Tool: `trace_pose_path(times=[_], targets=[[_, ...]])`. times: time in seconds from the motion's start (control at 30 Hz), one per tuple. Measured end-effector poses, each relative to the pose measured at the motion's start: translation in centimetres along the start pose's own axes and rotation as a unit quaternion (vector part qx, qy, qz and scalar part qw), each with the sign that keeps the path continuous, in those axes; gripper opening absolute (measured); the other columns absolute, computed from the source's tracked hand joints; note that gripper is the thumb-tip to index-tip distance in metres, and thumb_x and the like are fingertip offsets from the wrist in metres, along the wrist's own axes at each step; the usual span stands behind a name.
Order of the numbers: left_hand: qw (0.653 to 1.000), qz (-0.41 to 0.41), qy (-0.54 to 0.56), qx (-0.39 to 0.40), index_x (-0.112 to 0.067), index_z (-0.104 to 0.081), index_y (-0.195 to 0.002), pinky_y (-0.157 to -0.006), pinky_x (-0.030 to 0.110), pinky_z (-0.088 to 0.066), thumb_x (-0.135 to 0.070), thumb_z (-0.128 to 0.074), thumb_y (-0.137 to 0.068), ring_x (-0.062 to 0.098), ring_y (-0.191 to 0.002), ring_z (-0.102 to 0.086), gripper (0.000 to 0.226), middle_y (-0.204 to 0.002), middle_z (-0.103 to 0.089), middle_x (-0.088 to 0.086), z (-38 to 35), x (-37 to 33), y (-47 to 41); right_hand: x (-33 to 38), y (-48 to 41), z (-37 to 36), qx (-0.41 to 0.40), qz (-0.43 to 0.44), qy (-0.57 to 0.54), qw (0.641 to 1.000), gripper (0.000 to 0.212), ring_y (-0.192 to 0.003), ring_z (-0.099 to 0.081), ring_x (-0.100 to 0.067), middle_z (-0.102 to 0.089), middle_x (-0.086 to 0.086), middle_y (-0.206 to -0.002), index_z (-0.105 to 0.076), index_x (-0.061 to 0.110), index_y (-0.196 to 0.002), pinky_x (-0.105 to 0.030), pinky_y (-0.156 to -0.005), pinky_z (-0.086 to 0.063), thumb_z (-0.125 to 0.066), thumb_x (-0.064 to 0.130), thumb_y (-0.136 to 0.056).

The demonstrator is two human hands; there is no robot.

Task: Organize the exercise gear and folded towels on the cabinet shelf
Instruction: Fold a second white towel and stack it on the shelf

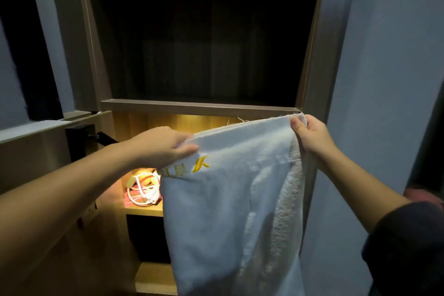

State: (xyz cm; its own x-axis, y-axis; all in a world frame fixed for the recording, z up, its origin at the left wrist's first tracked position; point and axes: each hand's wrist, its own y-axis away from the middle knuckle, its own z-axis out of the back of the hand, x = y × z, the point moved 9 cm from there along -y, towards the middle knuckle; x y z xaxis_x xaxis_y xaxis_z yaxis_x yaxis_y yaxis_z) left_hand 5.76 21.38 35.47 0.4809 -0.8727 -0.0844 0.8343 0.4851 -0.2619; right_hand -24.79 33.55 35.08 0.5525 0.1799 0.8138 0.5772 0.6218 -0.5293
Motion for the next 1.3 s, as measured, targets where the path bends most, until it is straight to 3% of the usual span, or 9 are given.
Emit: trace_pose_path(times=[0.2,0.3,0.4,0.6,0.77,0.87,1.03,1.13,1.3], targets=[[0.997,-0.074,-0.022,-0.019,-0.043,-0.055,-0.101,-0.054,0.011,-0.040,-0.040,-0.057,-0.095,-0.003,-0.072,-0.059,0.006,-0.079,-0.060,-0.021,0.2,-0.3,1.2,-0.9,0.7,-0.4,0.021,-0.001,0.030,0.999,0.021,-0.087,-0.061,-0.014,-0.064,0.000,-0.097,-0.060,0.021,-0.102,-0.024,-0.062,-0.045,-0.049,0.039,-0.100],[0.983,-0.037,-0.153,-0.093,-0.035,-0.048,-0.102,-0.073,0.020,-0.035,-0.043,-0.053,-0.096,0.004,-0.075,-0.052,0.011,-0.076,-0.052,-0.017,1.4,0.9,1.0,-0.3,1.0,-0.8,0.028,0.005,0.015,0.999,0.020,-0.086,-0.062,-0.015,-0.065,-0.001,-0.098,-0.060,0.022,-0.099,-0.023,-0.062,-0.047,-0.052,0.040,-0.099],[0.986,-0.036,-0.094,-0.136,-0.039,-0.046,-0.093,-0.067,0.021,-0.038,-0.039,-0.059,-0.094,0.005,-0.080,-0.052,0.013,-0.078,-0.052,-0.019,3.7,0.3,2.0,0.1,1.7,0.0,0.045,-0.007,-0.063,0.997,0.035,-0.096,-0.066,-0.024,-0.068,-0.007,-0.104,-0.065,0.019,-0.104,-0.038,-0.078,-0.056,-0.061,0.051,-0.090],[0.991,-0.123,0.052,0.010,-0.036,-0.064,-0.086,-0.058,0.019,-0.047,-0.053,-0.064,-0.084,0.004,-0.075,-0.063,0.016,-0.078,-0.063,-0.020,4.4,-4.1,7.1,-1.1,7.7,0.4,0.240,-0.055,-0.231,0.941,0.056,-0.111,-0.066,-0.028,-0.067,-0.013,-0.123,-0.066,0.020,-0.123,-0.034,-0.082,-0.056,-0.077,0.052,-0.078],[0.978,-0.124,0.057,0.160,-0.025,-0.062,-0.084,-0.061,0.021,-0.041,-0.051,-0.067,-0.085,0.004,-0.069,-0.054,0.026,-0.072,-0.057,-0.008,-6.3,-6.2,12.7,-7.9,19.7,-2.3,0.371,-0.188,-0.247,0.875,0.039,-0.091,-0.071,-0.019,-0.073,-0.005,-0.099,-0.075,0.023,-0.097,-0.029,-0.071,-0.057,-0.084,0.049,-0.069],[0.964,-0.115,0.038,0.238,-0.029,-0.057,-0.084,-0.064,0.017,-0.038,-0.043,-0.070,-0.086,0.003,-0.072,-0.053,0.020,-0.076,-0.056,-0.011,-14.9,-7.0,16.2,-13.5,27.4,-4.1,0.383,-0.291,-0.233,0.845,0.025,-0.089,-0.070,-0.019,-0.073,-0.008,-0.098,-0.070,0.015,-0.098,-0.028,-0.070,-0.056,-0.073,0.029,-0.078],[0.967,-0.086,0.015,0.241,-0.027,-0.056,-0.094,-0.072,0.027,-0.040,-0.046,-0.064,-0.087,0.011,-0.083,-0.056,0.022,-0.088,-0.060,-0.009,-24.4,-6.9,20.6,-18.7,36.4,-5.2,0.382,-0.398,-0.224,0.803,0.066,-0.101,-0.070,-0.026,-0.072,-0.013,-0.112,-0.059,0.006,-0.120,-0.032,-0.076,-0.057,-0.083,0.039,-0.068],[0.965,-0.089,0.006,0.247,-0.034,-0.055,-0.098,-0.087,0.030,-0.042,-0.043,-0.060,-0.087,0.009,-0.092,-0.053,0.015,-0.098,-0.058,-0.013,-27.4,-7.9,22.6,-19.7,38.9,-5.2,0.388,-0.425,-0.227,0.786,0.060,-0.100,-0.069,-0.029,-0.070,-0.016,-0.111,-0.059,0.008,-0.116,-0.036,-0.076,-0.058,-0.084,0.032,-0.066],[0.976,-0.106,0.066,0.177,-0.034,-0.041,-0.087,-0.061,0.022,-0.040,-0.025,-0.058,-0.086,0.007,-0.078,-0.046,0.020,-0.090,-0.047,-0.014,-27.3,-9.2,24.2,-20.5,38.9,-4.0,0.380,-0.391,-0.184,0.818,0.023,-0.092,-0.069,-0.026,-0.070,-0.012,-0.100,-0.066,0.013,-0.100,-0.034,-0.073,-0.058,-0.072,0.019,-0.079]])
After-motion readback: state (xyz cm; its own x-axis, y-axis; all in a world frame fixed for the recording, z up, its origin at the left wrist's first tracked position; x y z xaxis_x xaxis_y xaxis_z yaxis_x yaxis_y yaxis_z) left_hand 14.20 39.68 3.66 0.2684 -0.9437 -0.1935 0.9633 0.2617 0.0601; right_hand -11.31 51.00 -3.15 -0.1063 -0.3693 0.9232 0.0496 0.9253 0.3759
